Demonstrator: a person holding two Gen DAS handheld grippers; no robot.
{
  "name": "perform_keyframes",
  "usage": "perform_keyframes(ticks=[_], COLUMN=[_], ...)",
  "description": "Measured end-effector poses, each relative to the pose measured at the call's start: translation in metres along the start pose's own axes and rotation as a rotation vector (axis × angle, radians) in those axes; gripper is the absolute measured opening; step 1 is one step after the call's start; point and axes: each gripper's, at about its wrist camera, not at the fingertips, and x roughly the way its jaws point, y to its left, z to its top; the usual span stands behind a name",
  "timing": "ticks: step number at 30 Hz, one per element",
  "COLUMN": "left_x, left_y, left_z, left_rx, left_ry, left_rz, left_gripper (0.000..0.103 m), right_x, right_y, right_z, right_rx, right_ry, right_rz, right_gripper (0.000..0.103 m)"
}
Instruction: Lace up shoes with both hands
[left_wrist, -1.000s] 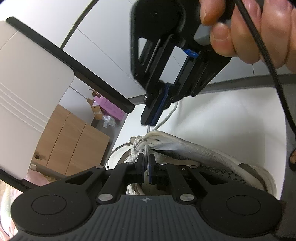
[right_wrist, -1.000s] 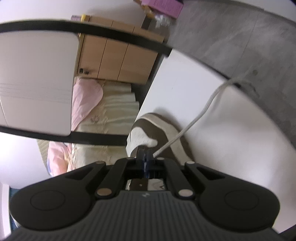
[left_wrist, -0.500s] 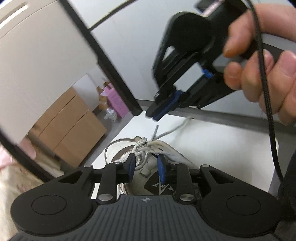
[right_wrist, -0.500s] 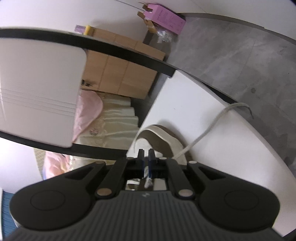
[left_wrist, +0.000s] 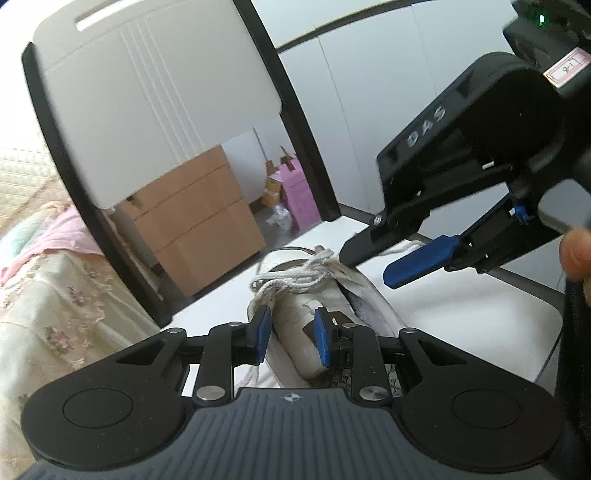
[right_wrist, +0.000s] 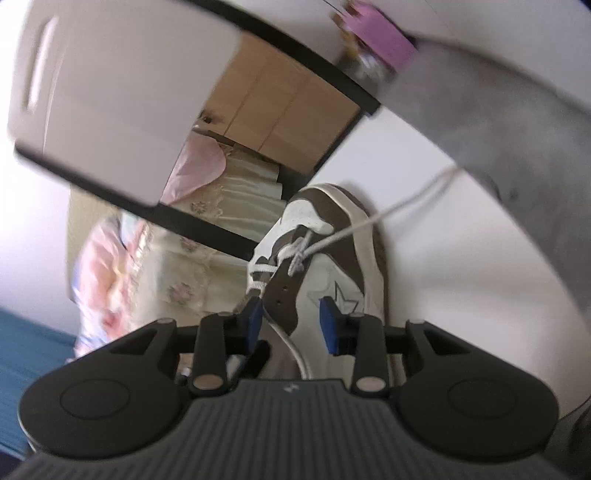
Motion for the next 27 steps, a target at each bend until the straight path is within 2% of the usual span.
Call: perform_keyframes(ticks=[2,5,9,12,13,14,16,17,18,22,25,27], left_x=[-0.021,-0.043,-0.07,-0.07,-0.069,-0.072,-0.089,-0.073,-0.066,-0.057,-0.079,-0.086], left_y=[-0.004,0.003,0.01,0.012,0.011,0.01,0.008,0.017,0.02,0.004,-0.004,-0.004], left_z=[-0.004,-0.007,-0.013,-0.011,-0.011,-0.013,-0.019,-0.015,-0.014,-0.008,-0.014,-0.014], left_rx=[0.005,-0.066,-0.145,-0.258,-0.278,-0.298,-0.344,-0.36,-0.365,-0.324,-0.338,-0.374], left_ry=[-0.013,0.001,0.002,0.007,0.007,0.006,0.004,0.015,0.033,0.054,0.075,0.073], left_rz=[0.02,0.036,0.079,0.052,0.045,0.035,0.008,-0.009,-0.025,-0.045,-0.051,-0.096], left_gripper=[0.029,0.029,0.029,0.029,0.029,0.029,0.027,0.025,0.022,0.022,0.022,0.021], right_x=[0.004,0.004,0.009,0.013,0.015,0.017,0.019,0.02,0.02,0.024,0.024,0.022], right_y=[0.015,0.033,0.029,0.027,0.026,0.024,0.026,0.028,0.031,0.038,0.041,0.043], right_z=[0.002,0.002,-0.001,-0.008,-0.012,-0.016,-0.024,-0.028,-0.031,-0.04,-0.042,-0.045], right_rx=[-0.092,-0.232,-0.23,-0.253,-0.252,-0.254,-0.286,-0.299,-0.31,-0.344,-0.35,-0.355], right_ry=[-0.01,-0.062,-0.025,-0.019,-0.008,0.003,-0.027,-0.044,-0.058,-0.066,-0.045,-0.032], right_rz=[-0.02,-0.041,-0.047,-0.095,-0.102,-0.105,-0.128,-0.138,-0.145,-0.137,-0.115,-0.097], right_gripper=[0.036,0.036,0.036,0.036,0.033,0.023,0.022,0.02,0.018,0.014,0.013,0.013])
